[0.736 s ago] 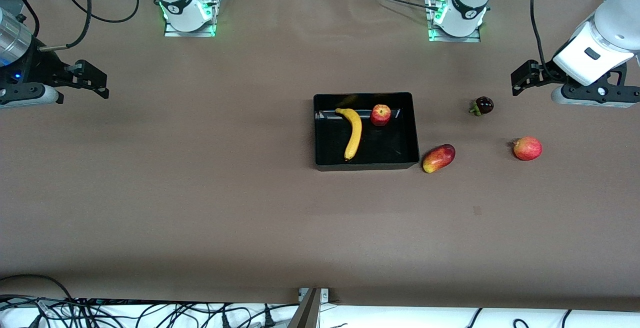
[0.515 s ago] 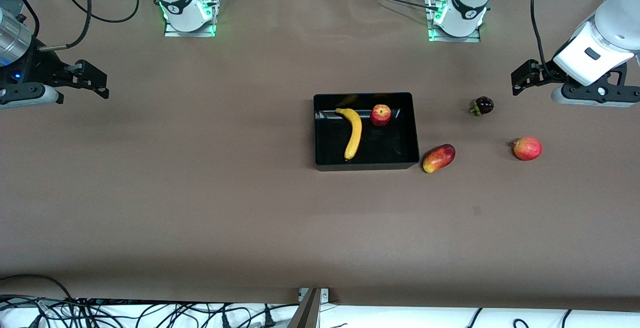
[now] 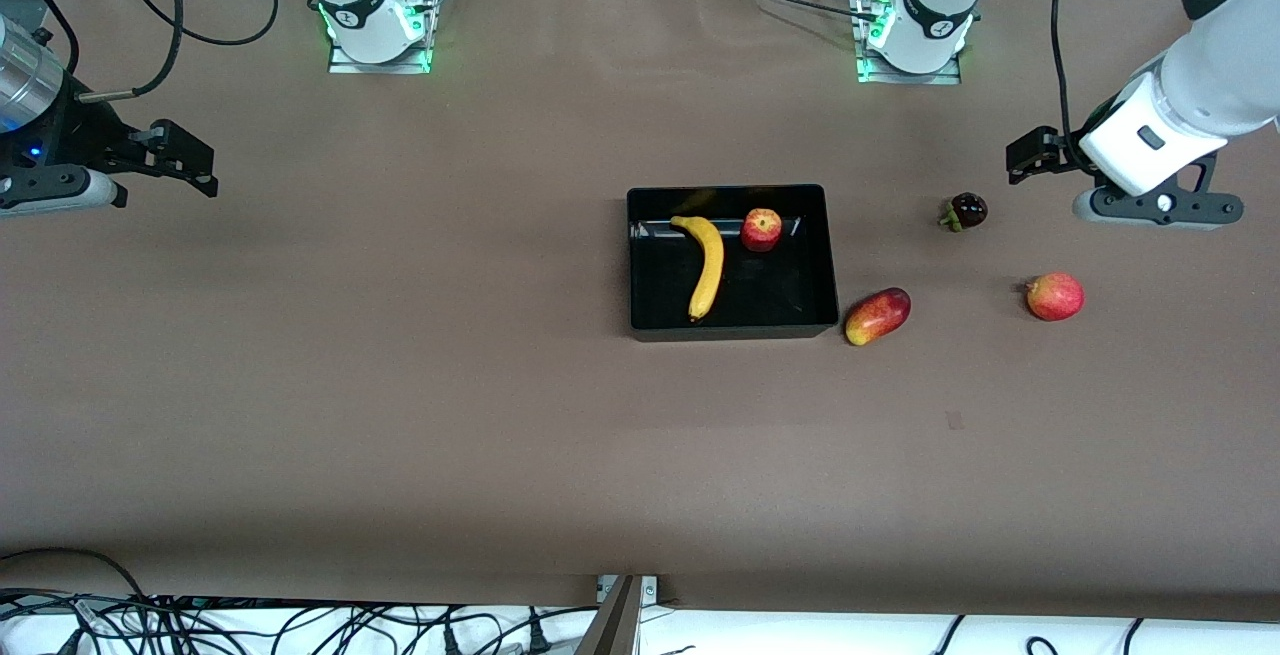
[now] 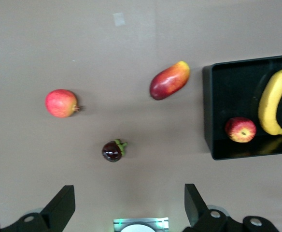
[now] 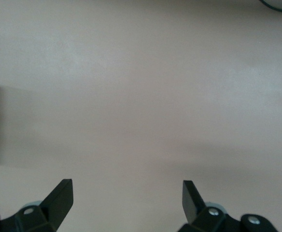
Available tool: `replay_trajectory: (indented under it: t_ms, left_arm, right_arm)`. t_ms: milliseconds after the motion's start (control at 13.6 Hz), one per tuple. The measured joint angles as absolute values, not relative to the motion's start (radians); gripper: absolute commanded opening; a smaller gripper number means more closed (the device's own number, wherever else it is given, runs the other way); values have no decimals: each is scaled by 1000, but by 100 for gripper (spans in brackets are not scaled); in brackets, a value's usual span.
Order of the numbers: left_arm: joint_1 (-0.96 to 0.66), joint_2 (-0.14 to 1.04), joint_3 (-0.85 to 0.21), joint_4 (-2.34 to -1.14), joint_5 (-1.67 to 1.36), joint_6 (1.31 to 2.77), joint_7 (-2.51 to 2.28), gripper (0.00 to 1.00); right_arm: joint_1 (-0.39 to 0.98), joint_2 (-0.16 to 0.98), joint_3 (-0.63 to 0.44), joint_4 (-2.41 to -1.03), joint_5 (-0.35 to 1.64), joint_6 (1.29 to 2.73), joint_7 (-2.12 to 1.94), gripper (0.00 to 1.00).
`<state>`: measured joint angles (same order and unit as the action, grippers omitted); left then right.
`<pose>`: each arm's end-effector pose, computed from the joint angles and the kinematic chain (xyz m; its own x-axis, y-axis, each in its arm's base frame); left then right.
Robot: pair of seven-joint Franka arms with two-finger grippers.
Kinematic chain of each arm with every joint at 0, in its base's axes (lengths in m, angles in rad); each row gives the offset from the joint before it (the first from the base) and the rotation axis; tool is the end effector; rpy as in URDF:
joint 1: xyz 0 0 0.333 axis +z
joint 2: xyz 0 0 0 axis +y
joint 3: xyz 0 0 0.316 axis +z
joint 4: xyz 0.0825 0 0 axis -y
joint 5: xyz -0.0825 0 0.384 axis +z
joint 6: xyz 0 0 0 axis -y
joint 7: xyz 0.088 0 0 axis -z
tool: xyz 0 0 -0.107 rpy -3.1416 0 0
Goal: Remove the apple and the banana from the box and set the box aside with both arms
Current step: 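Move the left gripper from rest toward the red apple in the black box, then lower the left gripper into the box and grasp the red apple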
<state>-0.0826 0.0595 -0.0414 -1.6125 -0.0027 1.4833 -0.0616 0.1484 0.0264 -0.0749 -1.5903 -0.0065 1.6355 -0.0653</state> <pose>0.5536 -0.0687 0.5652 0.9804 -0.0608 -0.1875 -0.0631 -0.9980 -0.0064 0.5666 0.0416 0.6062 0.9901 0.1388 0.0183 0.1387 -0.9903 0.0097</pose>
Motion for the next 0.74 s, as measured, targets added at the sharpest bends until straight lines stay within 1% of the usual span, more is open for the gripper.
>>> replay_trajectory:
  t_ms: [221, 368, 589, 736]
  left_arm:
    - [-111, 111, -44, -1582, -24, 1453, -66, 100]
    - [-173, 165, -47, -1581, -25, 1473, -153, 100]
    - [-295, 282, -56, -1593, -25, 1613, -351, 100]
    - [-361, 327, -58, -1661, -25, 1754, -459, 100]
  right_arm:
    - [148, 26, -75, -1590, -7, 1636, -65, 100]
    - [148, 26, -75, -1590, -7, 1636, -65, 100]
    - [148, 26, -75, -1589, -7, 1636, -65, 100]
    - [148, 27, -75, -1589, -7, 1635, -65, 100]
